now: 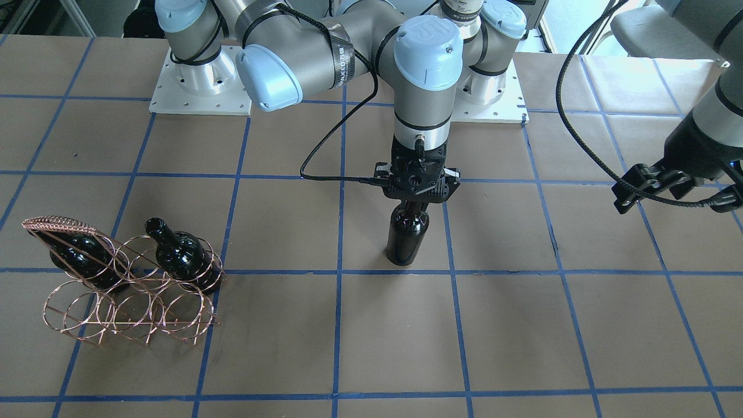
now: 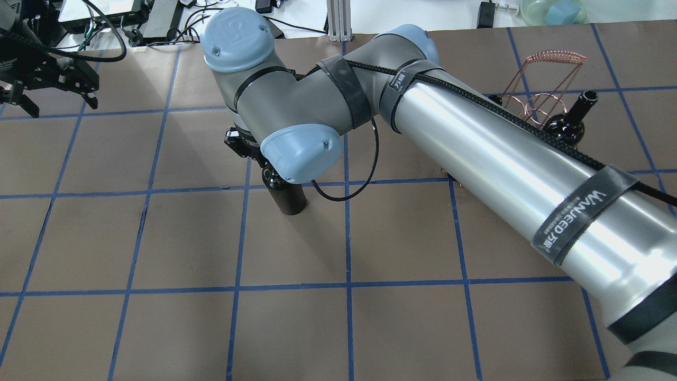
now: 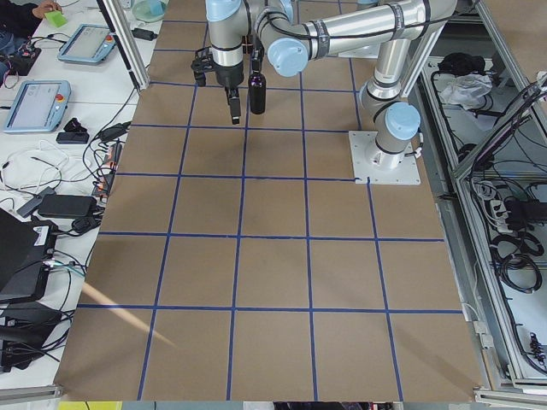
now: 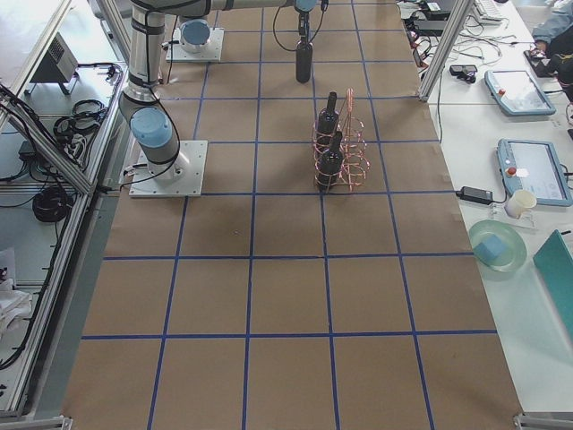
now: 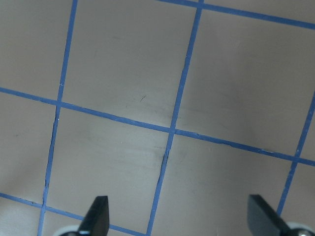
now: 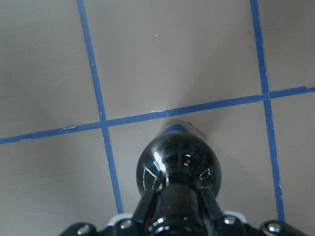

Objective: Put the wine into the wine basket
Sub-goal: 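Lift the bottle with the right gripper and carry it to the rack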

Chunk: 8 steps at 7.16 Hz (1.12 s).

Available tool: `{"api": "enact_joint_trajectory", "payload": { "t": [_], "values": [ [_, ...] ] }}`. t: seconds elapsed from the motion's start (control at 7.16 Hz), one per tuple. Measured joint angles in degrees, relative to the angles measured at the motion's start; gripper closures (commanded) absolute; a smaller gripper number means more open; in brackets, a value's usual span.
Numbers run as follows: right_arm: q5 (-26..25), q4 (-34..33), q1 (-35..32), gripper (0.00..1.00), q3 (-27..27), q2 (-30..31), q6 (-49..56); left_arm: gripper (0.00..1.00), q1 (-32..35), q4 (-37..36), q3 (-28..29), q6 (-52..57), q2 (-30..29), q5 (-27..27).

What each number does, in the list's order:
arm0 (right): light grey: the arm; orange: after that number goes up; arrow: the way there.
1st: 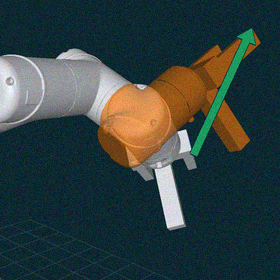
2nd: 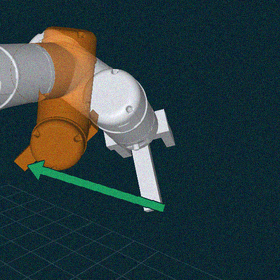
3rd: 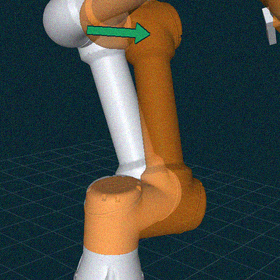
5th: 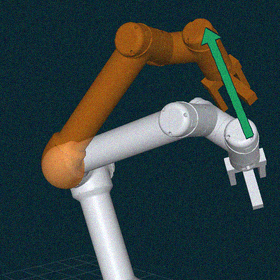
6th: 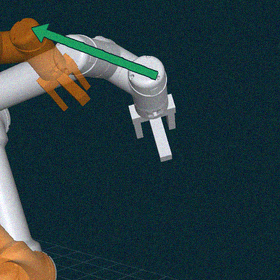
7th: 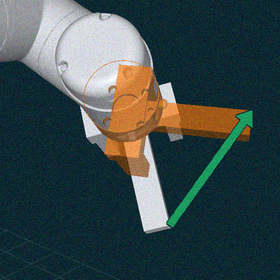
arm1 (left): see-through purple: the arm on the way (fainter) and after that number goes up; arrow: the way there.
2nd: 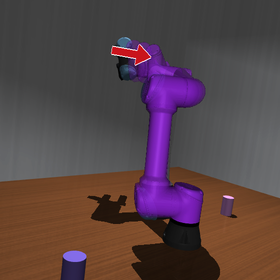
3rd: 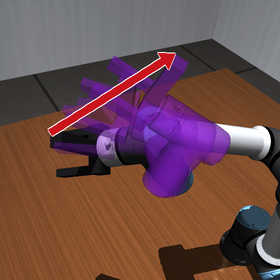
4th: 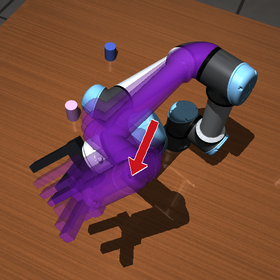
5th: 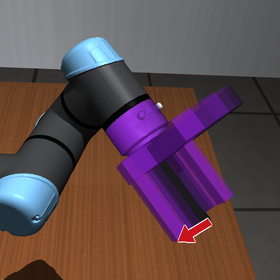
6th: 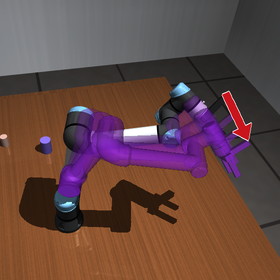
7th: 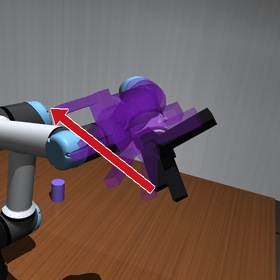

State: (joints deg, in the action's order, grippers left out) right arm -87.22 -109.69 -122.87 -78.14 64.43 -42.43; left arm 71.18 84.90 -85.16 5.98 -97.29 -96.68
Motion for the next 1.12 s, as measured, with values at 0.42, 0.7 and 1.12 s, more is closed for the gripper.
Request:
{"api": "enact_joint_trajectory", "payload": {
  "t": [0.42, 0.7, 1.12],
  "values": [
    [-0.19, 1.75, 0.49, 0.97, 0.16, 2.09, 1.74, 0.0, 0.09, 0.1, 0.08, -0.02, 0.31, 0.08],
    [-0.37, 6.59, 2.46, 1.0, 0.27, 7.49, 6.11, 0.0, 0.9, 0.32, 0.16, -0.88, 1.1, 0.77],
    [-0.2, 15.15, 10.22, 1.0, 0.06, 14.99, 16.18, 0.0, 5.55, 0.22, 0.16, -1.38, 2.27, 7.21]
  ]
}}
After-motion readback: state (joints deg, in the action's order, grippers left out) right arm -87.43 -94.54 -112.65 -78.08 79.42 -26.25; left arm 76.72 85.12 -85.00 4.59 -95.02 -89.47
